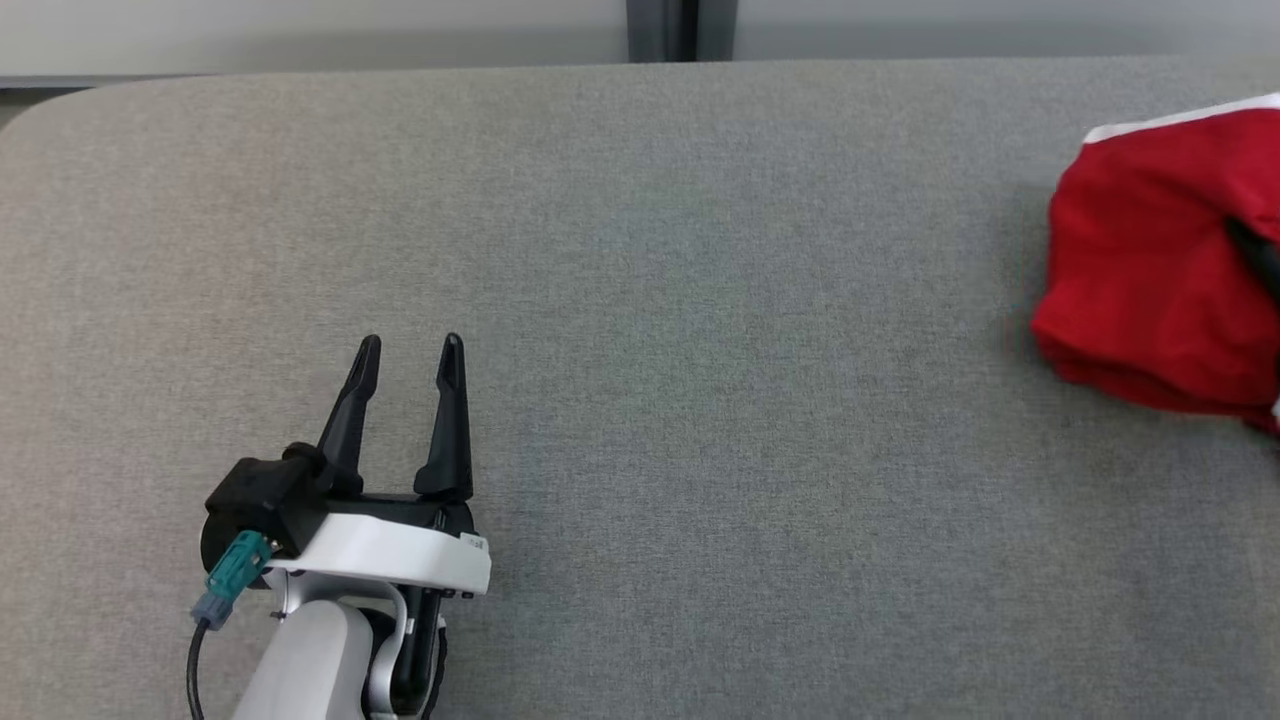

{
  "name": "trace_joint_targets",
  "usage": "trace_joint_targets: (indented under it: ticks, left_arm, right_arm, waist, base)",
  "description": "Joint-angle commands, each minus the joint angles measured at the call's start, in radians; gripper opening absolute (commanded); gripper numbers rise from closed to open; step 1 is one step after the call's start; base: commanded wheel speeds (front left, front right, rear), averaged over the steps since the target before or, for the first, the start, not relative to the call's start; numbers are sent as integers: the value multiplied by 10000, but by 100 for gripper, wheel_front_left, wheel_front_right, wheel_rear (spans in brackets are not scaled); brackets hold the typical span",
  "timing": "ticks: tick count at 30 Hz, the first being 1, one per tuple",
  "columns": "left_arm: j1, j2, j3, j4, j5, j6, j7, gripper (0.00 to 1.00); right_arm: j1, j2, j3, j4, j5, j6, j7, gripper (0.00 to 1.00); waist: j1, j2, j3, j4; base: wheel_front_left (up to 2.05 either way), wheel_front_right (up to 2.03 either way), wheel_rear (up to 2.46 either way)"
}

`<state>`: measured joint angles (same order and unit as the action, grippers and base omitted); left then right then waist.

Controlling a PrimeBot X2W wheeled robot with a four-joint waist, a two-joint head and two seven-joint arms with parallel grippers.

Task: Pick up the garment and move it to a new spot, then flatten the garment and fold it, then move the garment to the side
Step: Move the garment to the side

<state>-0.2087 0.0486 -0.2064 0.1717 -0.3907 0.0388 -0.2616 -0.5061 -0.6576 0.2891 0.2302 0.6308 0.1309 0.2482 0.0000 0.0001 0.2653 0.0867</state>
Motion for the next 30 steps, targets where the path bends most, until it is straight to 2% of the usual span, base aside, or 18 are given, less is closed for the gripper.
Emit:
trace_joint_targets:
  ticks: [1,9,14,21,30]
  left_arm:
    - [-290,40,52,-1,-87,-29,-22,100]
    - [-772,40,26,151,-166,-185,-22,100]
    - [-960,40,42,232,-119,-289,-22,100]
    - [-1197,42,-85,230,6,-347,-22,100]
    - [-1331,42,-169,257,-28,-370,-22,100]
  right_arm:
    - [171,-265,-486,-149,1,-2,143,0]
    - [1146,-1218,-3009,-194,-328,-3,509,0]
    - [1838,-1236,-4231,-125,-671,-3,745,0]
    - [2333,-1535,-5458,389,-2183,-3,468,0]
    - [2477,-1441,-6556,682,-4250,-5,306,0]
  waist:
    - [0,-1,472,-295]
    - [0,-1,1305,-228]
    - [0,-1,1738,-95]
    - [0,-1,2316,254]
    - [0,-1,2741,467]
  base:
    - [0,0,0]
    - [0,0,0]
    - [0,0,0]
    - [0,0,0]
    - [0,0,0]
